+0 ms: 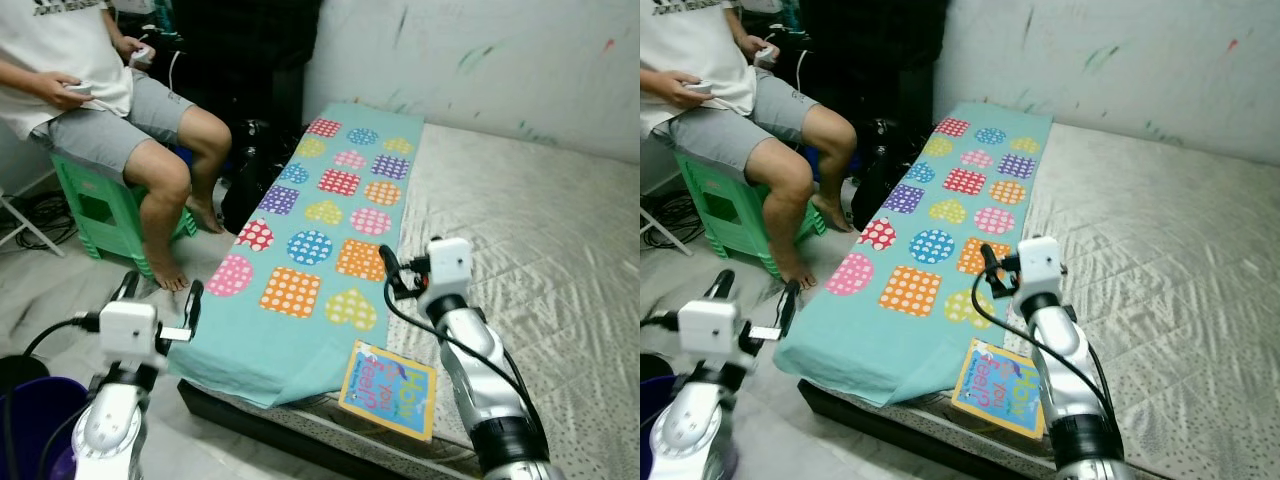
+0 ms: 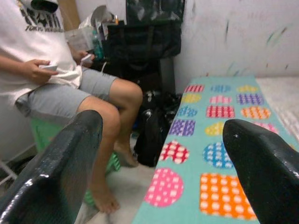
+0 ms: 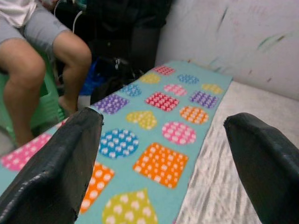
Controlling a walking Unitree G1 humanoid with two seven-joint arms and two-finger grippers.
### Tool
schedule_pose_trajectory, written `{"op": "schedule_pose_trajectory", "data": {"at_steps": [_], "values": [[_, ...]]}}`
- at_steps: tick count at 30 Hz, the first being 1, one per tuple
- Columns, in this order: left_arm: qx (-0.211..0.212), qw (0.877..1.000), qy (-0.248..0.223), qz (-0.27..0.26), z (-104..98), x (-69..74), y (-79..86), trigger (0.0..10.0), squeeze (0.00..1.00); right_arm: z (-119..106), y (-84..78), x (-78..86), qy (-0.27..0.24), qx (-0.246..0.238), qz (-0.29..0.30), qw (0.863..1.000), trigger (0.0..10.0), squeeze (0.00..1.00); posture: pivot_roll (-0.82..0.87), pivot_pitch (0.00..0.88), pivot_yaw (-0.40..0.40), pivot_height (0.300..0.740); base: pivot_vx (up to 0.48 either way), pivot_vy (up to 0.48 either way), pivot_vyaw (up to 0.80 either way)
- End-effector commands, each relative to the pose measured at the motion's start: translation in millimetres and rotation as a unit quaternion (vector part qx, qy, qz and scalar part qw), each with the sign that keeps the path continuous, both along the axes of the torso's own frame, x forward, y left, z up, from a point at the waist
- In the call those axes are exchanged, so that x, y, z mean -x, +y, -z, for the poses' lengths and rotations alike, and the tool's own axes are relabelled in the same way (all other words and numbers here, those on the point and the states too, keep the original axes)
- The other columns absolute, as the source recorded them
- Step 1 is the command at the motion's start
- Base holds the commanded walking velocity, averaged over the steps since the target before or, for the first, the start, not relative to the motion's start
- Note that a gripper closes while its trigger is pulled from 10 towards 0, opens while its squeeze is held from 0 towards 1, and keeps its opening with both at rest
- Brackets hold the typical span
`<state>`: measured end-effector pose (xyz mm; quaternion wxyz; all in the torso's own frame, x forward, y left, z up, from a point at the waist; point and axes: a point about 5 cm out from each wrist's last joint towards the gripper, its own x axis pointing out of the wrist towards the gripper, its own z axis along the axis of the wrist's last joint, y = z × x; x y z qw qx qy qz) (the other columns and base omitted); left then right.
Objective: Clean up the room
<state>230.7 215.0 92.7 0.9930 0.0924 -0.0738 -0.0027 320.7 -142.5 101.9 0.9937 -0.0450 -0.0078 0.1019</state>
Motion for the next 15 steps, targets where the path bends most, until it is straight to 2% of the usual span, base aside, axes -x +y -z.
{"op": "schedule_pose_trajectory", "data": {"at_steps": [1, 3, 15], "values": [[-0.015, 1.000, -0.012, 0.010, -9, 5.1, -8.6, 10.0, 0.00, -2, -3.5, 11.3, 0.004, 0.003, -0.006, 1.000, 10.0, 0.00, -0.09, 0.000, -0.070, 0.740, 0.000, 0.000, -0.80], [-0.018, 1.000, -0.013, 0.008, -10, 12.6, -11.7, 10.0, 0.00, -2, -7.0, 23.8, 0.007, 0.007, -0.007, 1.000, 10.0, 0.00, -0.10, 0.000, -0.072, 0.740, 0.000, 0.000, -0.80], [-0.006, 0.999, -0.002, 0.049, -17, 10.7, -36.9, 10.0, 0.00, -3, -12.0, 40.3, 0.021, 0.028, -0.002, 0.999, 10.0, 0.00, -0.12, 0.000, -0.054, 0.740, 0.000, 0.000, -0.80]]}}
